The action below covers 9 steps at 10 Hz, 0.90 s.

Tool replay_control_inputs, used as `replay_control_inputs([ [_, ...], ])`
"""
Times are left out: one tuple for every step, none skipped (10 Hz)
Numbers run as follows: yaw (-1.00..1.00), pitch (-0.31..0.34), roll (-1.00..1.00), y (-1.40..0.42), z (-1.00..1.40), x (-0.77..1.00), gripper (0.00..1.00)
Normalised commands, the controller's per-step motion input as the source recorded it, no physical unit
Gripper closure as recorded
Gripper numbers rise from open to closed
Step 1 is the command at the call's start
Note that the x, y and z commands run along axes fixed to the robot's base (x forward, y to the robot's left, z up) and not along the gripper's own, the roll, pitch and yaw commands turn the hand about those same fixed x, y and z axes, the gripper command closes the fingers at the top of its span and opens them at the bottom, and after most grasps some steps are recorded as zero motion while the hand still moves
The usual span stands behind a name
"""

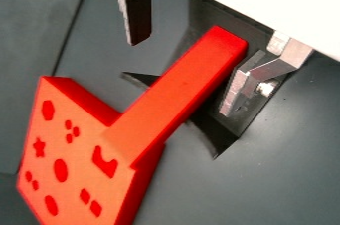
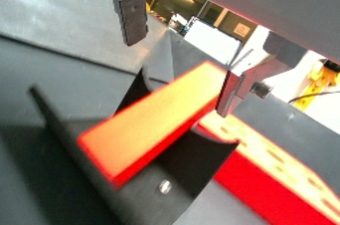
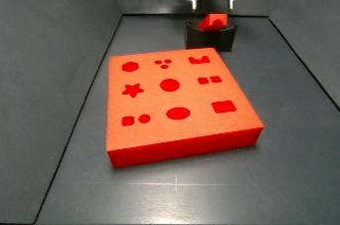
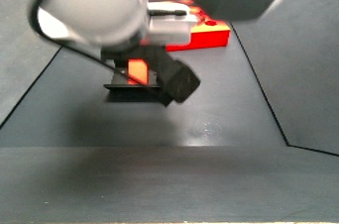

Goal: Pick up the arch object. Move up. Place the arch object on the fixture. Regrasp the arch object. Rotate the arch object. Move to above the board. Insert the arch object.
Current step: Regrasp the arch object.

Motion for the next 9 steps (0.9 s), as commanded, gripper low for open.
replay_control_inputs([
  [0.01,0.092,0.05,0.00,0.53,-0.03,0.00],
  [0.00,0.098,0.04,0.00,0.41,-0.02,0.00],
  [0.02,0.073,1.00,-1.00,0.94,0.00,0.00],
  [0.02,0.072,1.00,-1.00,0.89,0.00,0.00],
  [0.02,0.062,1.00,-1.00,0.84,-0.02,0.00],
  [0.02,0.055,1.00,-1.00,0.80,-0.05,0.00],
  [0.02,0.049,1.00,-1.00,0.73,-0.06,0.00],
  [0.02,0.047,1.00,-1.00,0.63,-0.06,0.00],
  [0.02,0.046,1.00,-0.96,0.49,-0.06,0.00],
])
